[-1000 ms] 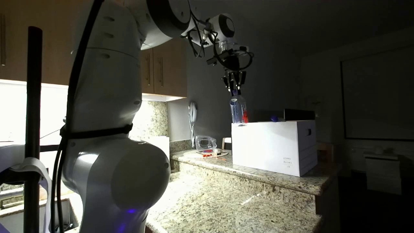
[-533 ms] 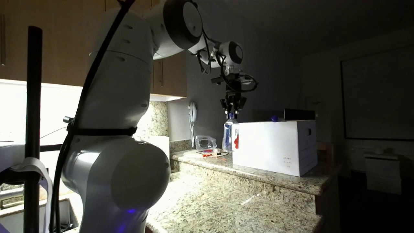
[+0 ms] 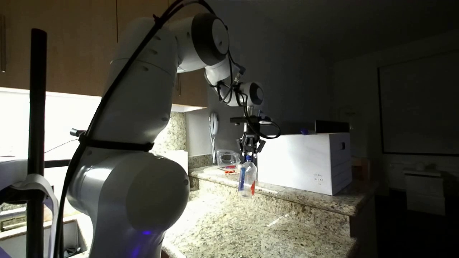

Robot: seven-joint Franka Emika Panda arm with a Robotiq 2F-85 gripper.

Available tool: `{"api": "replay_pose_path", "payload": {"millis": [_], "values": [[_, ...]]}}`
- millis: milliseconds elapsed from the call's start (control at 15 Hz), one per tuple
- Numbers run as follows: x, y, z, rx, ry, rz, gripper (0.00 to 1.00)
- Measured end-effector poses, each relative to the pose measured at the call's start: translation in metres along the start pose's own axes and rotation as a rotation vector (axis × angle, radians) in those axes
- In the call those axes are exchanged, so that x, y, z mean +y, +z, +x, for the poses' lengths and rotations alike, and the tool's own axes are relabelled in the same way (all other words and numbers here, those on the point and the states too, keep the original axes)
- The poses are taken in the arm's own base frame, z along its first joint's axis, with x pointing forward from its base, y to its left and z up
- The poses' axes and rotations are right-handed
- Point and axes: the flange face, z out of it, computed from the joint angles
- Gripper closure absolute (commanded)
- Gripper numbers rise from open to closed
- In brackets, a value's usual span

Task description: Take two bottles out of the white storage box

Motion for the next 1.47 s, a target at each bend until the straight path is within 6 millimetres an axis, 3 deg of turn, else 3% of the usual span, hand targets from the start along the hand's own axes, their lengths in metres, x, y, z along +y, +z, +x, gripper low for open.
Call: {"api": "replay_pose_path", "payload": {"millis": [267, 600, 1000, 1467], "values": [[-0.032, 0.037, 0.000, 0.043, -0.065, -0.032, 0.85], [-0.057, 0.065, 0.003, 0.167, -0.101, -0.091, 0.85], [-0.053, 0.088, 0.006, 0.262, 0.053, -0.065, 0.85], [-0.042, 0.092, 0.009, 0.298, 0.215, -0.077, 0.86]]}}
